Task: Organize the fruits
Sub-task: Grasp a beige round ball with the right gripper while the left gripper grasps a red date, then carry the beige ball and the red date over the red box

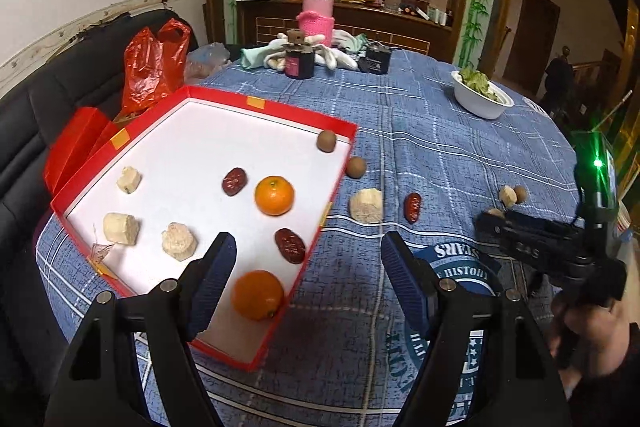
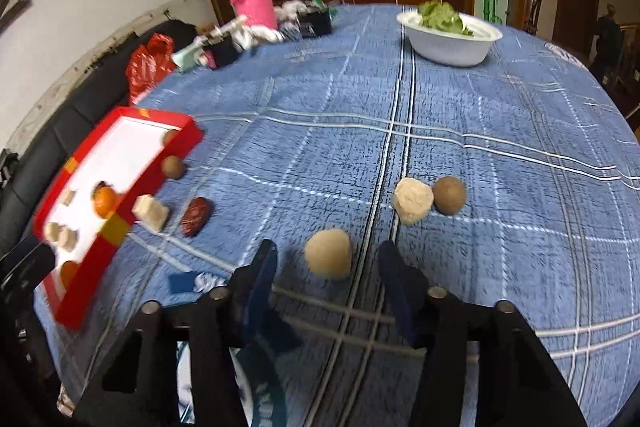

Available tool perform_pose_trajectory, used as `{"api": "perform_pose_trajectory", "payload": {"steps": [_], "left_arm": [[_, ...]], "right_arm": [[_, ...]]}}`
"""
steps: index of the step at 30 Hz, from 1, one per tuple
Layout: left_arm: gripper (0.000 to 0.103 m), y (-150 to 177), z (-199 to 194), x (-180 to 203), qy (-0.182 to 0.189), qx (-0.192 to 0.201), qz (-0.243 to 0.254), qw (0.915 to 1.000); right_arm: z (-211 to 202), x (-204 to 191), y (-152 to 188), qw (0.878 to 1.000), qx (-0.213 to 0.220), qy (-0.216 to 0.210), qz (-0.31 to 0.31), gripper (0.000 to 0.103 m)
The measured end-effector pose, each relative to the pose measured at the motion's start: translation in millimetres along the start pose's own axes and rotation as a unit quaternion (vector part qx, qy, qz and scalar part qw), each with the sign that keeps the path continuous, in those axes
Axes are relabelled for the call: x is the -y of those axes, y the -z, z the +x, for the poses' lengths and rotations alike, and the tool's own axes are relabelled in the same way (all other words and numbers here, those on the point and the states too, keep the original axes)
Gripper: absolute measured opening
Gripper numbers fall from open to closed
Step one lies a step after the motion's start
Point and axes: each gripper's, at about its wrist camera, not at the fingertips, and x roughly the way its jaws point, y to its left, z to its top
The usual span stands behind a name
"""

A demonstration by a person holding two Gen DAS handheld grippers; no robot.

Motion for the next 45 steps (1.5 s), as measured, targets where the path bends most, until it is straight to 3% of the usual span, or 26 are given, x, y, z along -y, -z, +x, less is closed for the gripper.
{"api": "perform_pose_trajectory", "payload": {"steps": [1,2,6,12,20,24,25,34,45], "left_arm": [[0.075,-1,0,3,0.005,0.001,0.004,1.0],[0.075,-2,-1,8,0.012,0.003,0.011,0.9999],[0.075,-9,7,34,0.054,0.003,0.042,0.9977],[0.074,-22,46,83,0.097,-0.039,0.085,0.9908],[0.047,-25,90,97,0.073,-0.079,0.094,0.9897],[0.025,-22,100,99,0.053,-0.083,0.104,0.9897],[0.016,-22,101,100,0.05,-0.084,0.109,0.9892],[0.014,-17,88,100,0.054,-0.075,0.116,0.989],[0.015,-1,57,87,0.053,-0.078,0.075,0.9927]], "right_arm": [[0,-2,-1,1.0,0.006,0.006,-0.006,0.041],[0,-2,-1,1.0,0.003,0.007,-0.009,0.027],[-9,8,1,1.0,0.017,-0.005,0.002,0.027],[-26,36,-2,0.996,0.057,-0.034,0.055,0.027],[-32,50,-5,0.992,0.071,-0.064,0.077,0.027],[-35,46,-5,0.991,0.075,-0.077,0.073,0.027],[-36,45,-5,0.991,0.076,-0.079,0.073,0.027],[-35,45,-5,0.991,0.079,-0.079,0.074,0.027],[-36,41,-6,0.993,0.086,-0.056,0.062,0.027]]}}
